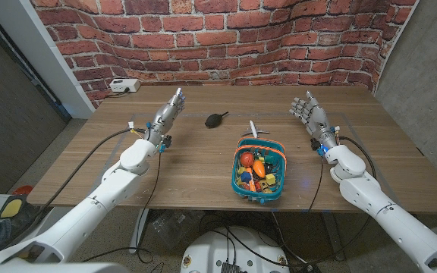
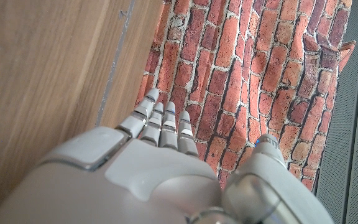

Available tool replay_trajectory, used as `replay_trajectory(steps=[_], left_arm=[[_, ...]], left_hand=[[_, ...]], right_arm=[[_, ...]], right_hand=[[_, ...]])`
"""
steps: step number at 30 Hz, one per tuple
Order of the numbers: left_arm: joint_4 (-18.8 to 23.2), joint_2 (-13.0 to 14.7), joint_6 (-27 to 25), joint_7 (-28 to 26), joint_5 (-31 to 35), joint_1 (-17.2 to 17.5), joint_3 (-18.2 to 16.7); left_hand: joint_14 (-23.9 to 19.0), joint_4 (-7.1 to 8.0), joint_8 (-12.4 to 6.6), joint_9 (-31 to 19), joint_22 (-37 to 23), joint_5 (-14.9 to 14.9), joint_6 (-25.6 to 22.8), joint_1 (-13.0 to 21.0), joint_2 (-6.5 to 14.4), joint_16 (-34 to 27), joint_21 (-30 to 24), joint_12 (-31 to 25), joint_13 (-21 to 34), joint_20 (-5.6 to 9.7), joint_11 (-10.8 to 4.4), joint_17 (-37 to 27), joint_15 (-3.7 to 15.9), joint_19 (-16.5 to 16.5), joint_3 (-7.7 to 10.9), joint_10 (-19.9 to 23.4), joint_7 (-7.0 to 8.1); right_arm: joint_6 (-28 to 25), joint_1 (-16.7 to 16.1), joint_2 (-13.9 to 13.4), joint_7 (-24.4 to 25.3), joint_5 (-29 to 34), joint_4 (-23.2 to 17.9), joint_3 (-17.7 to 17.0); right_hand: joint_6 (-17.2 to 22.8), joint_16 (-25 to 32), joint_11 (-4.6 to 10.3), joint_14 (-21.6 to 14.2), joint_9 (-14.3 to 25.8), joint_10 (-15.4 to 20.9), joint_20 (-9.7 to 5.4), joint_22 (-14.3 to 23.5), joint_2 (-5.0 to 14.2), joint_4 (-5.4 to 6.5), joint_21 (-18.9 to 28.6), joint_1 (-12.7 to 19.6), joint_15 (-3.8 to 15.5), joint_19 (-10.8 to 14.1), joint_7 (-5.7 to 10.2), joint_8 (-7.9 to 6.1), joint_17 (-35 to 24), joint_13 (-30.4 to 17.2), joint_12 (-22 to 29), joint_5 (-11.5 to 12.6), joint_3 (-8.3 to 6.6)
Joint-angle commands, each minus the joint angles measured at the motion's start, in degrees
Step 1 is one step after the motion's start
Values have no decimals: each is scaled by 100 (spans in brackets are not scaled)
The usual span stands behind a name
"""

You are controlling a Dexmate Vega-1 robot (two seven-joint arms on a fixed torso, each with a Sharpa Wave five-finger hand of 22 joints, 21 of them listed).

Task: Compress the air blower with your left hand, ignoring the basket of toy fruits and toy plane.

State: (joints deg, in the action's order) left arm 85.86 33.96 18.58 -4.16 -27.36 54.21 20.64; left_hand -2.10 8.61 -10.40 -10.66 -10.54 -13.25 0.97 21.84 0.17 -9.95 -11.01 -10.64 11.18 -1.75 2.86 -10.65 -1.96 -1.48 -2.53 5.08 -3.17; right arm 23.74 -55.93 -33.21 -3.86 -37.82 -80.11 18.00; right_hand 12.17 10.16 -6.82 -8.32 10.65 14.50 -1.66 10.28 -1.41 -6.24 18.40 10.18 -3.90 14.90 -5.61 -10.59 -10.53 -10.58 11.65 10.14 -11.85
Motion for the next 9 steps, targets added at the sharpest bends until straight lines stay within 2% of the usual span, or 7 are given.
replay_trajectory(steps=[1, 6, 9], left_arm=[[29, -98, 215, -85, -108, 144, -16], [68, -85, 184, -106, -91, 162, 3], [93, -82, 218, -123, -73, 188, 2]], left_hand=[[-23, 18, -43, -6, -19, -44, -71, -9, -39, -51, -29, -39, 0, 8, -25, -19, -15, 33, -47, 66, -23], [-25, 14, -54, -5, -18, -51, -94, -17, -35, -55, -32, -42, -2, 5, -24, -17, -1, 41, -55, 61, -22], [-25, 10, -68, -4, -18, -58, -126, -22, -29, -58, -31, -50, -3, 17, -24, -16, -1, 55, -62, 69, -32]], right_arm=[[-105, -18, -98, 12, 30, -147, -18], [-169, -21, -124, 71, 84, -192, 0], [-110, -6, -1, -193, -197, -86, -7]], right_hand=[[42, 44, 10, -49, 16, 36, -43, 6, -1, 2, -15, -26, 22, 5, 14, -32, -15, -13, 40, 19, 10], [46, 43, 0, -51, 15, 47, -43, 6, -2, 0, -20, -27, 14, 14, 12, -35, -12, -11, 44, 23, 12], [56, 54, 6, -87, 15, 68, -60, 6, 1, -4, -9, -23, 21, 72, 22, -41, -7, -10, 51, 29, 12]])
